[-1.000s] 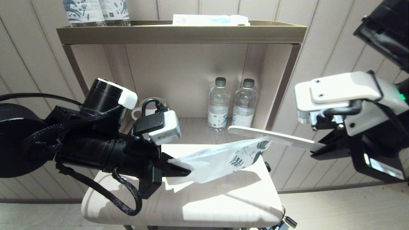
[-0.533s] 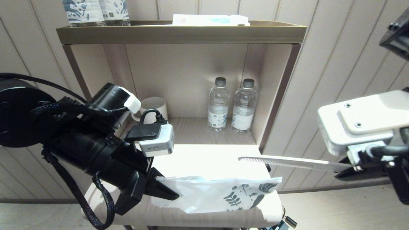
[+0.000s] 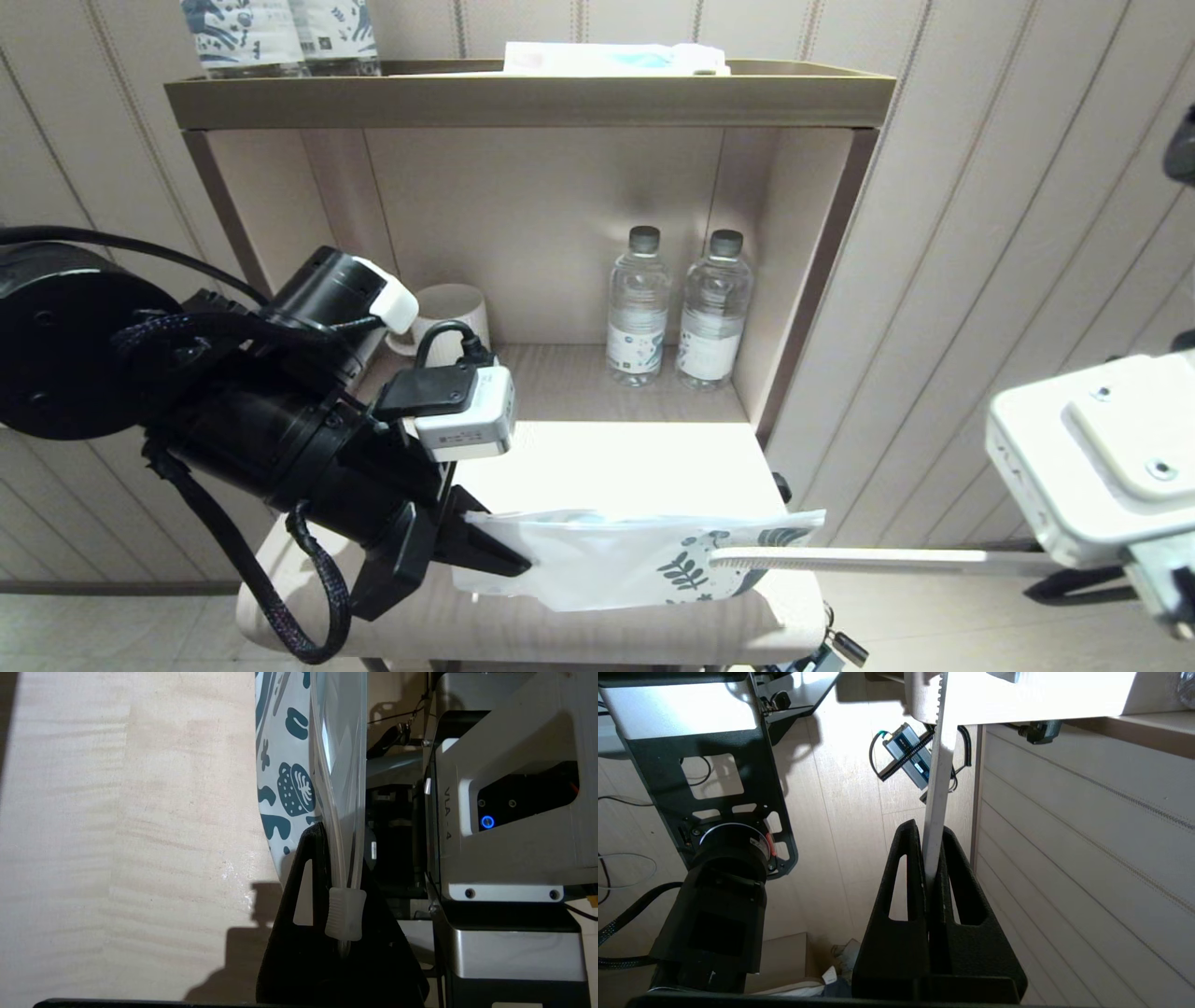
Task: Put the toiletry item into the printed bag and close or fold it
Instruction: Place the comb into the storage bag
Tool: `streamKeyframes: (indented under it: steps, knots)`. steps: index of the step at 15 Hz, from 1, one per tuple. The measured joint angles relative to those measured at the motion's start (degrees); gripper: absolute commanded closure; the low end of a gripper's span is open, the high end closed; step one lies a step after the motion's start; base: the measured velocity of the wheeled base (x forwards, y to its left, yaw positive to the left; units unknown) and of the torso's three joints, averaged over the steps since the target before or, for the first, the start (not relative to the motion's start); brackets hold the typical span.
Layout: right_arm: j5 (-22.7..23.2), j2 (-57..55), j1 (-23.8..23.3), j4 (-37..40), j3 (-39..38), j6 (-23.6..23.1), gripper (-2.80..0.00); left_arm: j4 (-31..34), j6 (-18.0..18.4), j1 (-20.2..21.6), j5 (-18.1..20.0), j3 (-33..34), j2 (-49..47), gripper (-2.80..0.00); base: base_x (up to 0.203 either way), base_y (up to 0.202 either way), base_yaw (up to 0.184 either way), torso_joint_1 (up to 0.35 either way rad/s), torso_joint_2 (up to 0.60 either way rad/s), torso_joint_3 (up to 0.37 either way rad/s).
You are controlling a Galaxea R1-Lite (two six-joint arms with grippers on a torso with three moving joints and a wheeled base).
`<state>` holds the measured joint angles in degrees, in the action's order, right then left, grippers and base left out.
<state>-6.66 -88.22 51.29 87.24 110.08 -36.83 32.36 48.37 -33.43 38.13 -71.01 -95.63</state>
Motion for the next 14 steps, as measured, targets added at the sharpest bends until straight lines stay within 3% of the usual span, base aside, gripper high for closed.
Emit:
streamKeyframes:
  steps: [3,5,7,8,14]
  knots:
    - [2.16,0.3,-1.83,-0.95,0.23,1.01,0.0,-2.8,-0.22,0.21,0.8,2.26,1.29,0.0,0.0,0.0,0.0,0.0,0.0,0.0]
    - [9.24,-0.63,-6.37,-8.77,0.26,4.7,0.0,-6.76,-0.91,0.42,2.74,3.5,2.21,0.0,0.0,0.0,0.0,0.0,0.0,0.0]
    - [17.69,-3.13,-9.4,-17.27,0.04,10.05,0.0,-6.94,-1.0,0.69,3.76,3.9,2.72,0.0,0.0,0.0,0.0,0.0,0.0,0.0]
    - [19.79,-4.52,-10.02,-19.24,-0.02,11.21,0.0,-6.94,-1.0,0.83,3.79,3.97,2.85,0.0,0.0,0.0,0.0,0.0,0.0,0.0]
    - [23.6,-11.17,-10.13,-29.9,-0.6,14.84,0.0,-7.34,-0.94,1.34,3.9,4.58,2.93,0.0,0.0,0.0,0.0,0.0,0.0,0.0]
